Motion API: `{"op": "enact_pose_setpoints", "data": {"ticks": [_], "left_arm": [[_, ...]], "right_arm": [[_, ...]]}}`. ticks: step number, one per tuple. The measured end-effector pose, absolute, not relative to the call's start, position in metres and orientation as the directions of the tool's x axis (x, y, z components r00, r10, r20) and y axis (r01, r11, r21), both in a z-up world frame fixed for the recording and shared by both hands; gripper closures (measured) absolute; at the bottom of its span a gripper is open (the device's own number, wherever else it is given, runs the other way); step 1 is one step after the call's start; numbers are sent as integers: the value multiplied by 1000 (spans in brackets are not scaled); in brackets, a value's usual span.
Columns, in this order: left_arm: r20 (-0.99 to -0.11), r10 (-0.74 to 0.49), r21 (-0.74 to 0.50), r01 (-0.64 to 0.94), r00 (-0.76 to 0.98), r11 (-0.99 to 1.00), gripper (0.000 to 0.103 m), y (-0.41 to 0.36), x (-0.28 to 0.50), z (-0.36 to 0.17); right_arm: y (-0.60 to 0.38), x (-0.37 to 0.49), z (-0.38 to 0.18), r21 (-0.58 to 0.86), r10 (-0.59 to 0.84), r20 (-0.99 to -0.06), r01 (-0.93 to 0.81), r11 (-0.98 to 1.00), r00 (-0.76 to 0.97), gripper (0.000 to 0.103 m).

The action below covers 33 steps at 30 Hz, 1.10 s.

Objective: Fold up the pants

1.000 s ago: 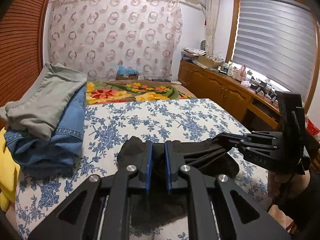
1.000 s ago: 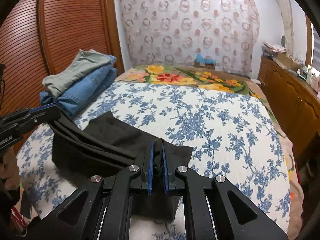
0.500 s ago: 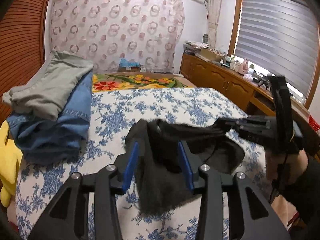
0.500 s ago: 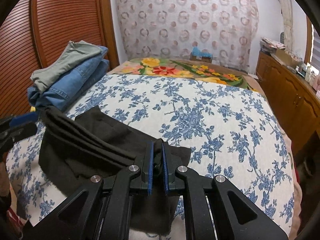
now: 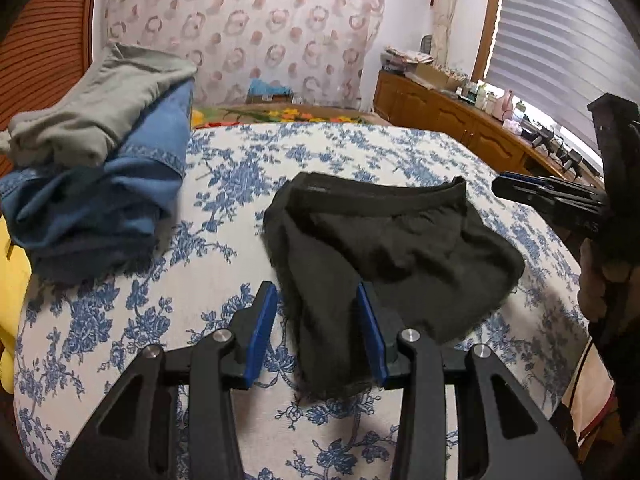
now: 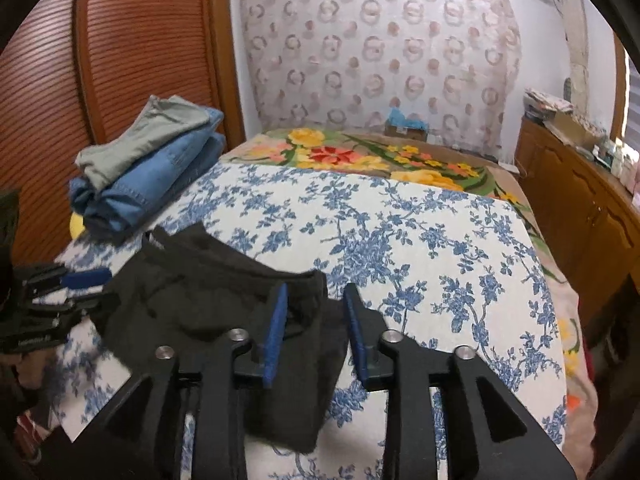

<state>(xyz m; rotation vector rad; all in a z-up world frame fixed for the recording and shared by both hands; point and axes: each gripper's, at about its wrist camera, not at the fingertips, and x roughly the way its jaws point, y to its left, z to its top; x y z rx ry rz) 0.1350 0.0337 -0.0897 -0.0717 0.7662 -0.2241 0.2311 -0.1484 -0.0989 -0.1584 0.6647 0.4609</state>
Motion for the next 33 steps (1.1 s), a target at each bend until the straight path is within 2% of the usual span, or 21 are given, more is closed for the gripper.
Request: {"op": "enact_pose_setpoints", "data": {"ticks": [7, 13, 14, 15, 16, 18, 22, 33], "left_arm": [[-698, -214, -137, 166, 683, 977, 63, 34, 137, -97], [-693, -227, -154, 167, 684, 974, 63, 35, 136, -98], [-691, -233, -161, 168, 684, 973, 63, 36, 136, -99], [-689, -236, -166, 168, 685, 972, 63, 37, 136, -99], [-688, -232, -165, 164, 687, 973, 63, 37, 136, -99], [-687, -231, -159, 167, 689, 973, 63, 37, 135, -99], [-686, -236, -166, 168, 688, 972, 63, 38, 135, -99], [-694, -228, -160, 162, 683, 974, 63, 40, 134, -99]], "right_arm": [[-137, 252, -122, 19, 373, -698, -504, 863, 612, 69], [-131, 276, -128, 42, 384, -718, -514, 857, 580, 69], [-132, 279, -128, 52, 392, -721, -519, 853, 572, 70], [-132, 281, -128, 67, 404, -726, -527, 847, 557, 86], [-131, 283, -129, 82, 418, -732, -539, 838, 538, 92], [-128, 285, -129, 84, 427, -735, -554, 828, 527, 97], [-132, 287, -127, 89, 435, -717, -548, 832, 545, 100], [-132, 292, -133, 42, 349, -732, -472, 881, 585, 100]]}}
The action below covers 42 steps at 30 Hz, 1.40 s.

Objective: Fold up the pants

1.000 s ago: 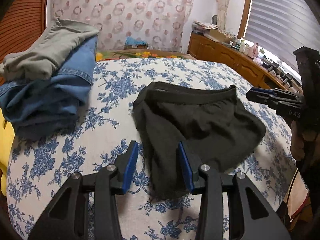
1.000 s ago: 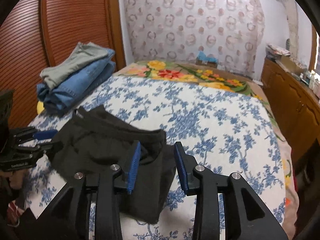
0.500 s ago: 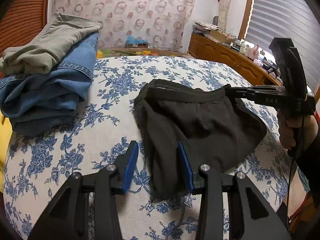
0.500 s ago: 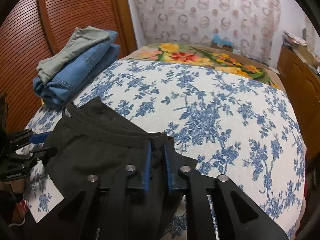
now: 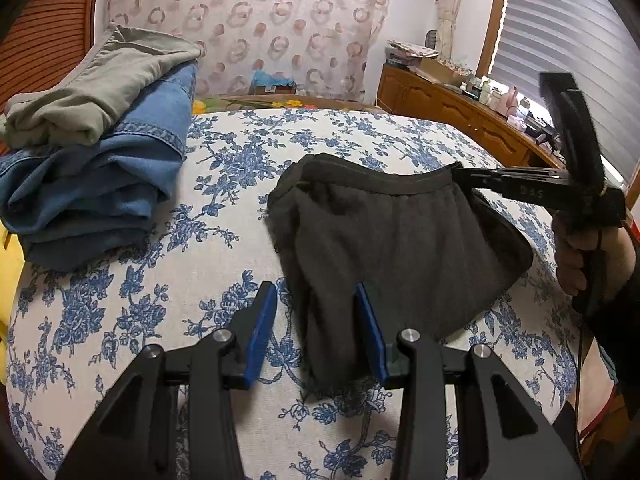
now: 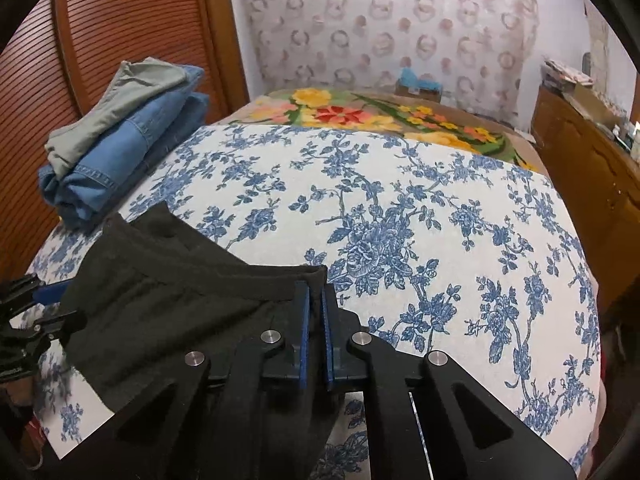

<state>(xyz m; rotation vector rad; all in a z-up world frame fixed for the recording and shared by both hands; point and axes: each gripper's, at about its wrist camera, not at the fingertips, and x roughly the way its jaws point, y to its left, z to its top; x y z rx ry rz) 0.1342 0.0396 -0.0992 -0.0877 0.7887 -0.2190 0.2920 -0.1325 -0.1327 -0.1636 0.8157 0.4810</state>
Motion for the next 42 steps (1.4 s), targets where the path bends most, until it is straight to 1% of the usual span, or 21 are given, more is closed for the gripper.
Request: {"op": "enact_pose_setpoints", "data": {"ticks": [4, 8, 9, 14, 18, 25, 31, 32, 33, 35, 39, 42], "left_arm": [[-697, -220, -150, 161, 682, 975, 63, 37, 135, -99], [-699, -215, -145, 159, 682, 977, 63, 36, 136, -100], [-699, -216, -145, 160, 682, 976, 63, 36, 136, -100], [-699, -216, -146, 160, 682, 976, 63, 36, 136, -100], [-699, -215, -145, 159, 682, 977, 63, 36, 135, -100], [-699, -215, -145, 160, 682, 977, 63, 36, 136, -100], [-699, -214, -144, 159, 682, 977, 63, 35, 135, -100], [-699, -214, -144, 159, 682, 977, 63, 35, 135, -100], [-699, -214, -143, 159, 682, 977, 63, 35, 135, -100], [-699, -214, -143, 159, 682, 977, 63, 35, 135, -100], [-700, -213, -142, 159, 682, 977, 63, 35, 135, -100], [-700, -213, -143, 159, 682, 977, 63, 35, 135, -100]], "right_arm": [[-134, 277, -122, 17, 348, -717, -483, 875, 605, 100], [-132, 251, -112, -2, 363, -704, -512, 859, 611, 95], [-130, 244, -113, -2, 370, -708, -526, 851, 602, 93], [-116, 225, -127, 4, 395, -729, -574, 819, 558, 91], [-110, 222, -140, -6, 381, -745, -578, 816, 547, 89], [-118, 226, -139, -28, 350, -735, -542, 840, 580, 88], [-138, 246, -121, -69, 268, -687, -429, 901, 675, 87], [-142, 249, -117, -79, 252, -680, -410, 909, 689, 83], [-145, 252, -115, -79, 244, -678, -399, 914, 693, 77], [-151, 255, -110, -71, 241, -678, -387, 919, 695, 71], [-153, 245, -105, -55, 266, -677, -408, 911, 686, 65], [-143, 233, -112, -42, 298, -701, -455, 890, 647, 63]]}}
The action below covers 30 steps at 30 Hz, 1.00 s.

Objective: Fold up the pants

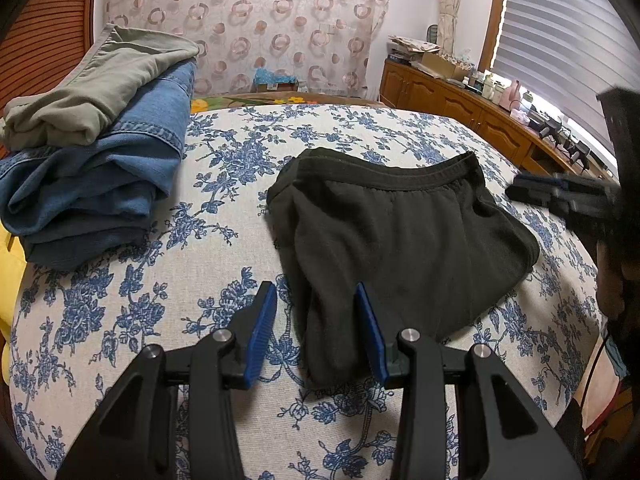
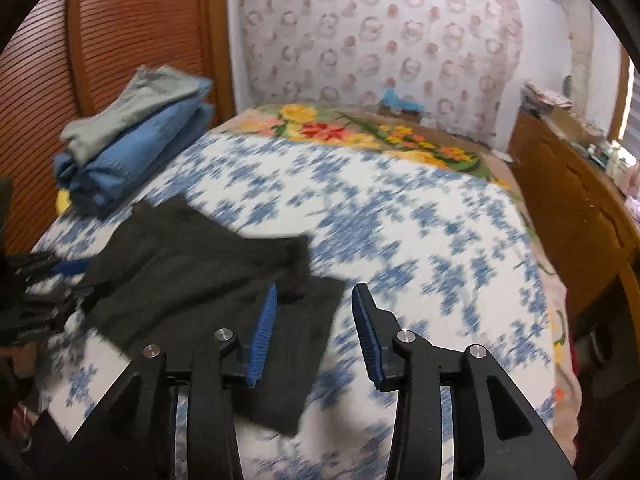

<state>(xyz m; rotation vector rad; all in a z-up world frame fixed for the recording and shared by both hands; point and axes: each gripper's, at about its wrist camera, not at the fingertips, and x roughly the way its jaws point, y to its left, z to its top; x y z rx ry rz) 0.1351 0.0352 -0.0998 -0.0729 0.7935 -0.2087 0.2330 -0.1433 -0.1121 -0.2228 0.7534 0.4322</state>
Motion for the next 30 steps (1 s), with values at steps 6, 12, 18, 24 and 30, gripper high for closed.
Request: {"op": "enact_pose_setpoints", "data": {"ticks": [6, 12, 18, 24, 30], "left_arm": [[-700, -212, -141, 159, 682, 977, 63, 34, 135, -99], [-697, -213, -124, 177, 685, 976, 66, 33, 135, -102], [-689, -235, -114, 218, 685, 969, 92, 28, 132, -99], [-684, -254, -129, 230, 683, 965, 100, 34, 128, -95], [-664, -295, -162, 253, 687, 954, 100, 35, 103, -83]], "right_arm": [[-131, 210, -131, -21, 324, -731, -494, 869, 601, 62], [-147, 200, -139, -17, 301, -741, -465, 885, 600, 60], [-164, 200, -147, 65, 347, -758, -466, 882, 552, 60], [-161, 196, -150, 102, 402, -757, -516, 851, 514, 92], [-165, 180, -141, 96, 425, -750, -552, 828, 507, 97]]}}
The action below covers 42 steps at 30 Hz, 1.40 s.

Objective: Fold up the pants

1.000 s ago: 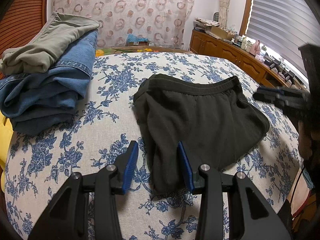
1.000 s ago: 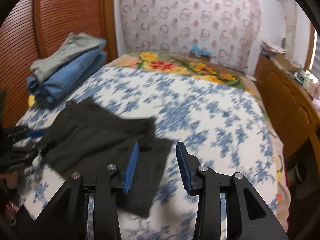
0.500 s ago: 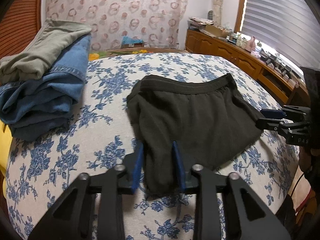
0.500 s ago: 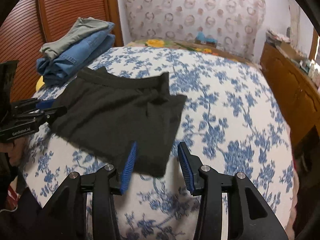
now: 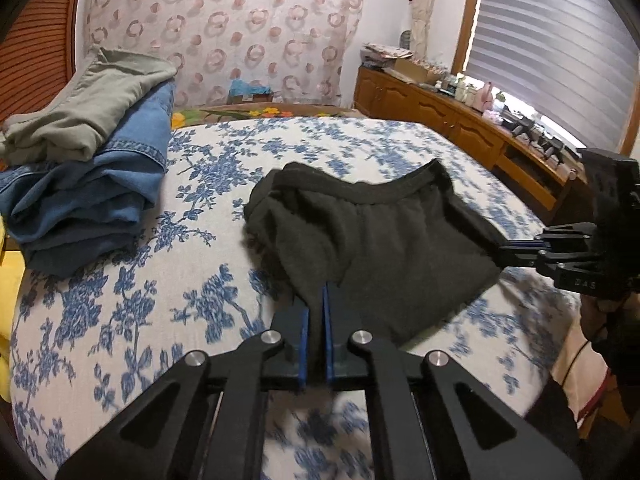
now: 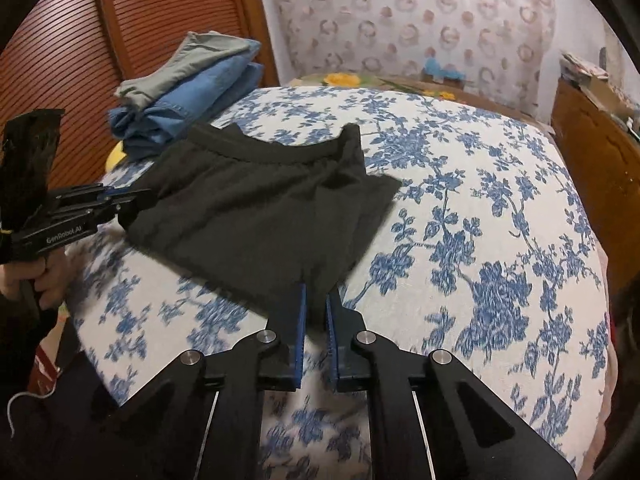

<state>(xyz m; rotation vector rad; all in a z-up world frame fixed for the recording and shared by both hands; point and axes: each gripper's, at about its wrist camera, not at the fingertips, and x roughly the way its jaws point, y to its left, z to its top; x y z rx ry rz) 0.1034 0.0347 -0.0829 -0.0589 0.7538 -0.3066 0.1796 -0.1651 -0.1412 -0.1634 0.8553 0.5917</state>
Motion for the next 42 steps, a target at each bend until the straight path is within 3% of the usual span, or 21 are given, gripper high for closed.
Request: {"op": "enact_pose_setpoints", "data": {"ticks": [12, 22, 29, 40, 42], "left_arm": [[-671, -345, -178, 309, 656, 934, 100, 21, 51, -74], [-696, -313, -162, 283, 646, 945, 99, 13, 45, -79], [-698, -272, -131, 255, 663, 958, 82, 12, 49, -79], [-685, -231, -107, 219, 691, 970, 79, 17, 59, -72], [-686, -223, -103, 212, 693, 972, 79, 17, 60, -73]], "right_arm": [[-181, 131, -131, 103, 439, -751, -570, 815, 493, 97], [-187, 110, -134, 99, 418, -758, -545, 832, 500, 97], [-193, 111, -119, 59, 382, -723, -500, 864, 575, 84], [-155, 129, -140, 46, 385, -714, -509, 859, 585, 79], [-151, 133, -147, 37, 368, -728, -503, 863, 578, 74]]}}
